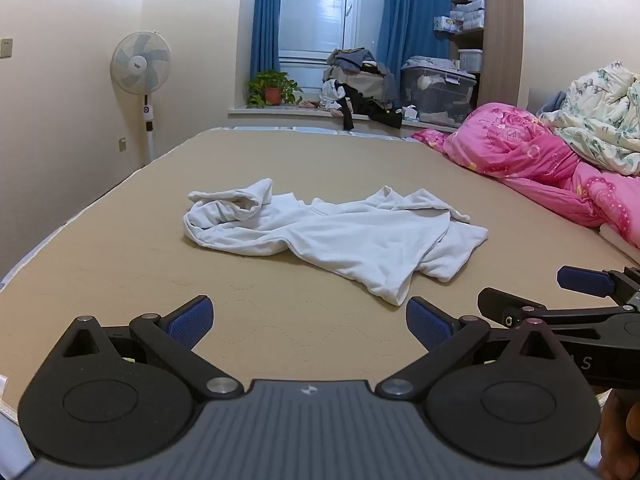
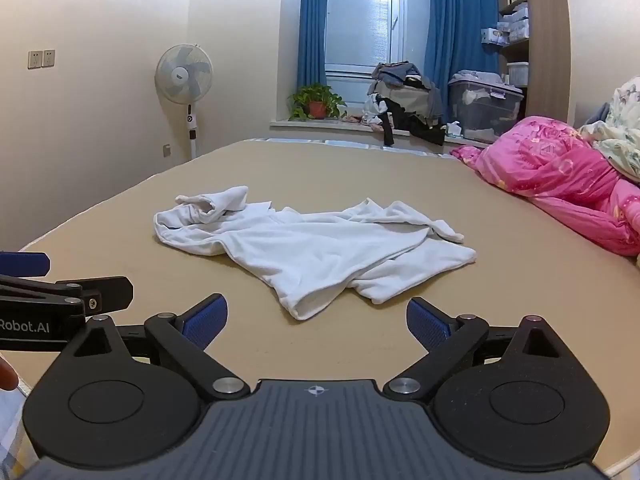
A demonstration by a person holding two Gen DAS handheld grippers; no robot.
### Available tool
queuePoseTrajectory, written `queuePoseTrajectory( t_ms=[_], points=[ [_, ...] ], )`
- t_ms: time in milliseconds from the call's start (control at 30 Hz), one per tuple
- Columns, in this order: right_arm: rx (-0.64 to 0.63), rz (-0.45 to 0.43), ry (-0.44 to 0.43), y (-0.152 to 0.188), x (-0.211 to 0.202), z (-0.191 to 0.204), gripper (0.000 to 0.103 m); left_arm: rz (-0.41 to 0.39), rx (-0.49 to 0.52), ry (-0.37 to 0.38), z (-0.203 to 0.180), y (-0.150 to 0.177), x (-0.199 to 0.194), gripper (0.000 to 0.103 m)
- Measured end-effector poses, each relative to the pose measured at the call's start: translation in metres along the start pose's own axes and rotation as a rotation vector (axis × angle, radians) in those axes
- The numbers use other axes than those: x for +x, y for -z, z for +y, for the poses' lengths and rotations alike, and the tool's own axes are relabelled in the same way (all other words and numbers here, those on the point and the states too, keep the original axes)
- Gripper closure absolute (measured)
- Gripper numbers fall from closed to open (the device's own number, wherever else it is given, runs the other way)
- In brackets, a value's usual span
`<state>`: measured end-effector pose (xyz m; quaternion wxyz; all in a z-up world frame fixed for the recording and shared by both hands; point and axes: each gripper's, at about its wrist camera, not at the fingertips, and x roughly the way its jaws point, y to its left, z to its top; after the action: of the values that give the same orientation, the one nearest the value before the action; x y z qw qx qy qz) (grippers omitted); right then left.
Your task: Fold small clothes
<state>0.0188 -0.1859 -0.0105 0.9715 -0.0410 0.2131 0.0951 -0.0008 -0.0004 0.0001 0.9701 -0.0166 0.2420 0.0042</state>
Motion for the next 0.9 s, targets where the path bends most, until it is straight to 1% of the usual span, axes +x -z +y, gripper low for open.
queuePoseTrajectory(
  t_ms=[600,900],
  points=[
    [0.000,0.007,0.002,0.001,0.003,0.003,0.010,0.001,0.001,0.000,0.001,-0.001,-0.003,0.000],
    [0.001,0.006,0.001,0.000,-0.001,0.003,0.010,0.007,0.009,-0.001,-0.006,0.002,0.009,0.000]
  ],
)
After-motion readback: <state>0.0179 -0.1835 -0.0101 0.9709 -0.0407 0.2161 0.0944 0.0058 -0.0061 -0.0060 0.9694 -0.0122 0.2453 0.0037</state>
